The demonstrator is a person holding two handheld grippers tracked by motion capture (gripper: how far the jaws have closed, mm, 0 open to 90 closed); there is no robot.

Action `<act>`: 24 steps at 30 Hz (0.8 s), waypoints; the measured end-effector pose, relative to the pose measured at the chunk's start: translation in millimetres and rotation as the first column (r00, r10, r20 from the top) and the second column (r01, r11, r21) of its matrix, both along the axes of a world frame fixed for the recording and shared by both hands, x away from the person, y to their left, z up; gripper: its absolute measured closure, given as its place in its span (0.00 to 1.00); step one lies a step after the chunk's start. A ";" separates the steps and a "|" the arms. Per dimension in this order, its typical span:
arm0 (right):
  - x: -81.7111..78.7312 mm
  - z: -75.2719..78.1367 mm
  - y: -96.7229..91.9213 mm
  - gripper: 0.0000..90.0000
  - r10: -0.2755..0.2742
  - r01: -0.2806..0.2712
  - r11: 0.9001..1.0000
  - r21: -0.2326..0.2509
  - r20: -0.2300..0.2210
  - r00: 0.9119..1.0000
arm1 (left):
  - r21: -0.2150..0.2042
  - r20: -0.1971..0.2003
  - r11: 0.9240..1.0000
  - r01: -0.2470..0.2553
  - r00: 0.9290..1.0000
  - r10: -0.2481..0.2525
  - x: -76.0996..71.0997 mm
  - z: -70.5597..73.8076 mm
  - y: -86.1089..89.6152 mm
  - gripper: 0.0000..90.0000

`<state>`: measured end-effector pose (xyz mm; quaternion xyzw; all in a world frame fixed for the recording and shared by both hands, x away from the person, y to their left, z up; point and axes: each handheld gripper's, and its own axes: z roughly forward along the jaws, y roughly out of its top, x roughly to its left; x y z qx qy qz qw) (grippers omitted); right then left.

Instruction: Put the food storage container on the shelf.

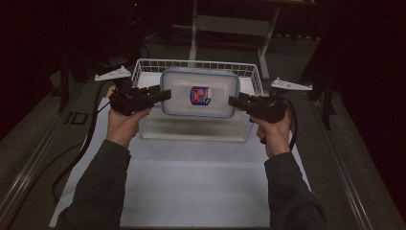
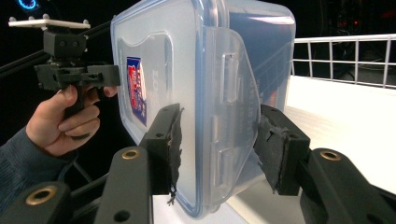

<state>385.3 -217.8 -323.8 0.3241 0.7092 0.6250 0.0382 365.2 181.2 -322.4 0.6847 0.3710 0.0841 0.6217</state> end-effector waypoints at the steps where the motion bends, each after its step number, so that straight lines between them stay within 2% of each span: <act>1: 1.7 -0.4 -0.2 0.58 -0.005 0.005 1.000 0.002 -0.002 1.000 | -0.005 -0.003 1.000 -0.002 1.000 0.002 2.0 -0.7 -0.6 0.59; 5: 7.4 -1.6 -0.7 0.58 -0.017 0.017 1.000 -0.001 -0.015 1.000 | -0.011 -0.020 1.000 -0.007 1.000 0.007 8.5 -5.4 -2.6 0.59; 17: 23.9 -4.9 5.9 0.56 -0.056 0.053 0.997 -0.051 -0.047 0.997 | -0.012 -0.060 0.999 -0.037 0.998 0.037 25.0 -14.9 -3.5 0.57; 24: 30.1 -8.7 9.1 0.55 -0.064 0.062 0.998 -0.034 -0.068 0.996 | -0.025 -0.071 0.998 -0.054 0.996 0.052 28.0 -14.5 -1.7 0.57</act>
